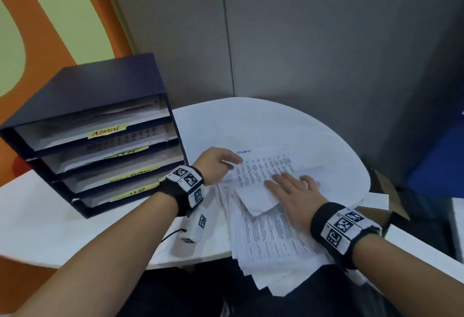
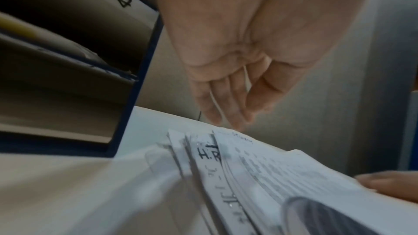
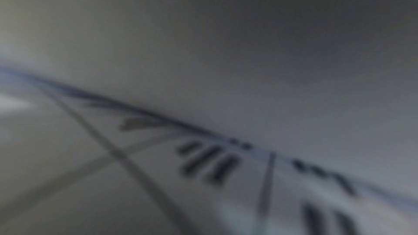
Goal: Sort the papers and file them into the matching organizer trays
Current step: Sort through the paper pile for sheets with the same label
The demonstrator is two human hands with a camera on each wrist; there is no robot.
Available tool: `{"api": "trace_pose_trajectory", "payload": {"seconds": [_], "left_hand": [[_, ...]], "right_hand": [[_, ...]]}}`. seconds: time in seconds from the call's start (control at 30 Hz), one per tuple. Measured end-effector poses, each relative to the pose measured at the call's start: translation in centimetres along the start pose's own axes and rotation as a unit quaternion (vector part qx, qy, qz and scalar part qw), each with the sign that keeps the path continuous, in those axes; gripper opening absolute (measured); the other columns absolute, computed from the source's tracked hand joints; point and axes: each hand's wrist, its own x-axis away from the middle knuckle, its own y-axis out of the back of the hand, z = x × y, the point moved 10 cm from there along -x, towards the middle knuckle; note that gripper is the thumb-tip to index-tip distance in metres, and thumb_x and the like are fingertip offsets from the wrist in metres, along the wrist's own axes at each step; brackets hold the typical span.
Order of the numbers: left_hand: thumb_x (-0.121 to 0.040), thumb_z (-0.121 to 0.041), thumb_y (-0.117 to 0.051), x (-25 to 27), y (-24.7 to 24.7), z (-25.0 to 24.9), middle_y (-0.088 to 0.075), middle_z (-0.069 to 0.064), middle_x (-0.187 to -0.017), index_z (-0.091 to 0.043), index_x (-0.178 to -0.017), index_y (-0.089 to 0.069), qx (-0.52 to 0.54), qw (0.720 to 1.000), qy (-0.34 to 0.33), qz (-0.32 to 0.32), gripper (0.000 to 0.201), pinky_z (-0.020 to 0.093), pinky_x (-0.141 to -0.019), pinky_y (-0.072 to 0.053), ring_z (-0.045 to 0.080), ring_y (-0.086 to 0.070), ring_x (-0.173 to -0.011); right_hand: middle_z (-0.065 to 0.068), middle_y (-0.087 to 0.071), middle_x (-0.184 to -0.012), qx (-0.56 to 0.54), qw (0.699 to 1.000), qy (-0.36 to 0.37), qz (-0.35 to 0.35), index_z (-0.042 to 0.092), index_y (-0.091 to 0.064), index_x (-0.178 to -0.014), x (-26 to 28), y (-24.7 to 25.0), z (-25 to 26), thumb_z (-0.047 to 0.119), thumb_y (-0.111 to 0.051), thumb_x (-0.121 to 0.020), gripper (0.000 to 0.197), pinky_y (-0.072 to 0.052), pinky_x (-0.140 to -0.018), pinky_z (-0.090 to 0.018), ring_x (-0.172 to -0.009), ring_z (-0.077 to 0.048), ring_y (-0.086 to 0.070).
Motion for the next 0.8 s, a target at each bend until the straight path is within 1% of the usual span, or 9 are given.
{"api": "trace_pose_trajectory", "payload": {"seconds": [0.07,0.17,0.2,0.27,0.33,0.43,0.53,0.67,0.8], "left_hand": [[-0.091,-0.002,-0.051,-2.2,0.9,0.2,-0.056,0.003,-0.138,-0.020,-0.135,-0.054,-0.059,0.997,0.018,-0.044,0.048,0.027,-0.089,-0.050,0.019,-0.057,-0.121],[-0.093,-0.023,-0.060,-4.8,-1.0,1.2,-0.035,0.009,-0.154,-0.016,-0.154,-0.021,-0.176,0.981,0.078,0.009,0.073,0.033,-0.104,-0.042,0.028,-0.043,-0.135],[-0.092,-0.028,-0.063,-5.5,-1.4,1.2,-0.036,0.010,-0.154,-0.014,-0.154,-0.020,-0.213,0.974,0.077,0.018,0.077,0.034,-0.106,-0.040,0.029,-0.042,-0.136],[-0.089,-0.033,-0.067,-6.6,-1.2,0.5,-0.048,0.008,-0.145,-0.013,-0.145,-0.040,-0.271,0.961,0.052,-0.002,0.066,0.034,-0.104,-0.043,0.027,-0.048,-0.130],[-0.086,-0.025,-0.069,-7.0,0.2,-1.0,-0.062,0.006,-0.124,-0.016,-0.119,-0.066,-0.281,0.957,0.019,-0.074,0.034,0.031,-0.089,-0.050,0.026,-0.059,-0.114],[-0.086,-0.011,-0.065,-6.4,1.5,-3.1,-0.067,0.006,-0.100,-0.015,-0.085,-0.074,-0.279,0.950,-0.004,-0.141,0.010,0.029,-0.073,-0.051,0.028,-0.065,-0.092],[-0.087,-0.010,-0.059,-5.6,1.5,-4.9,-0.068,0.006,-0.096,-0.013,-0.083,-0.072,-0.313,0.937,-0.030,-0.151,0.014,0.028,-0.069,-0.047,0.028,-0.064,-0.086],[-0.087,0.001,-0.049,-4.5,1.8,-6.5,-0.065,0.013,-0.096,-0.007,-0.095,-0.065,-0.328,0.930,-0.051,-0.160,0.019,0.036,-0.074,-0.054,0.032,-0.061,-0.087],[-0.086,0.007,-0.045,-3.6,2.3,-7.8,-0.062,0.016,-0.093,-0.006,-0.100,-0.053,-0.328,0.928,-0.079,-0.160,0.021,0.035,-0.066,-0.046,0.034,-0.058,-0.082]], "right_hand": [[-0.008,-0.002,-0.161,0.003,1.000,0.011,0.001,0.020,-0.002,-0.153,0.1,0.2,0.5,0.007,-0.041,-0.085,0.079,-0.005,-0.115,-0.049,-0.148,-0.023,-0.002],[-0.010,0.000,-0.160,-0.002,1.000,0.020,0.007,0.018,0.000,-0.153,0.3,0.5,1.0,0.006,-0.041,-0.085,0.080,-0.004,-0.116,-0.050,-0.148,-0.025,0.000],[-0.010,0.001,-0.160,-0.002,1.000,0.023,0.012,0.018,0.000,-0.153,0.3,0.4,1.1,0.006,-0.042,-0.084,0.081,-0.003,-0.115,-0.050,-0.148,-0.025,0.001],[-0.011,0.002,-0.160,-0.001,1.000,0.025,0.013,0.018,0.002,-0.153,0.4,0.2,1.3,0.009,-0.044,-0.085,0.082,-0.001,-0.115,-0.051,-0.148,-0.026,0.003],[-0.011,0.004,-0.160,0.002,1.000,0.027,0.014,0.017,0.003,-0.153,0.4,0.1,1.3,0.012,-0.045,-0.087,0.081,-0.001,-0.114,-0.051,-0.148,-0.027,0.005],[-0.011,0.011,-0.160,0.003,0.999,0.031,0.029,0.018,0.007,-0.152,0.7,-0.4,1.3,0.015,-0.041,-0.091,0.079,0.000,-0.114,-0.052,-0.147,-0.027,0.010],[-0.011,0.017,-0.159,0.004,0.999,0.029,0.036,0.019,0.010,-0.152,0.8,-0.6,1.2,0.016,-0.038,-0.091,0.078,0.001,-0.114,-0.052,-0.146,-0.027,0.014],[-0.011,0.020,-0.158,0.013,0.999,0.016,0.042,0.018,0.012,-0.151,0.7,-0.9,1.1,0.020,-0.036,-0.092,0.076,0.000,-0.114,-0.052,-0.146,-0.027,0.015],[-0.012,0.022,-0.157,0.023,0.999,0.010,0.042,0.017,0.012,-0.151,0.4,-0.8,1.2,0.021,-0.035,-0.094,0.075,-0.001,-0.114,-0.052,-0.146,-0.027,0.015]]}}
